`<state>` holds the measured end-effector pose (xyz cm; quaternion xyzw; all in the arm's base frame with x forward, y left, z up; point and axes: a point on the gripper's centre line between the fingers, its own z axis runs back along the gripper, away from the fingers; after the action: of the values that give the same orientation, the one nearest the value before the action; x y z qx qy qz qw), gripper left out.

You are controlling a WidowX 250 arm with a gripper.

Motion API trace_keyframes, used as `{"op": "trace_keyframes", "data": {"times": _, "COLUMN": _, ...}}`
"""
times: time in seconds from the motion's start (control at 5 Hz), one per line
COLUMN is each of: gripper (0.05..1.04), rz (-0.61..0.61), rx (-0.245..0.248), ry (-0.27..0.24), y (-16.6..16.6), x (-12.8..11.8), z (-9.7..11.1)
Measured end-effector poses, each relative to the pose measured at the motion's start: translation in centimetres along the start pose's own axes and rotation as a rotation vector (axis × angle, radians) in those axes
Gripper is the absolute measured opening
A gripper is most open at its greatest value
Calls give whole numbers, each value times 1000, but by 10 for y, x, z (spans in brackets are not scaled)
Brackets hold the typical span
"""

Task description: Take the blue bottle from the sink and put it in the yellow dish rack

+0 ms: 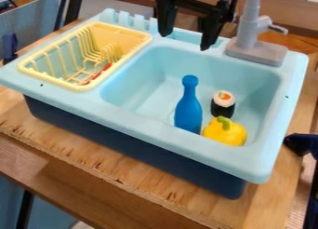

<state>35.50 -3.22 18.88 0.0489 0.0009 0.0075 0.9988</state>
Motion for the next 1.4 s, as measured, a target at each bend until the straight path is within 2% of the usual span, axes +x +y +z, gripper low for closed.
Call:
{"op": "trace_keyframes", "data": {"times": 0.2, "gripper": 1001, "rz": 4, "rx": -1, "ry": 34, "y": -2, "x": 0, "z": -12}}
{"op": "trace_keyframes", "data": {"times": 0.4, "gripper": 1001, "rz": -25, "rx": -12, "ry": 94, "y": -22, "x": -22, "z": -18}}
{"op": "trace_keyframes", "data": {"times": 0.6, "gripper": 1001, "rz": -72, "rx": -44, "ry": 28, "y": -31, "x": -42, "z": -4}}
{"op": "trace_keyframes", "data": {"times": 0.8, "gripper": 1001, "rz": -94, "rx": -61, "ry": -23, "y": -40, "x": -46, "z": 2}}
{"op": "trace_keyframes", "data": {"times": 1.2, "gripper": 1001, "rz": -120, "rx": -54, "ry": 6, "y": -45, "x": -56, "z": -7}}
{"op": "trace_keyframes", "data": {"times": 1.4, "gripper": 1001, "rz": -118, "rx": -66, "ry": 27, "y": -47, "x": -60, "z": -13}}
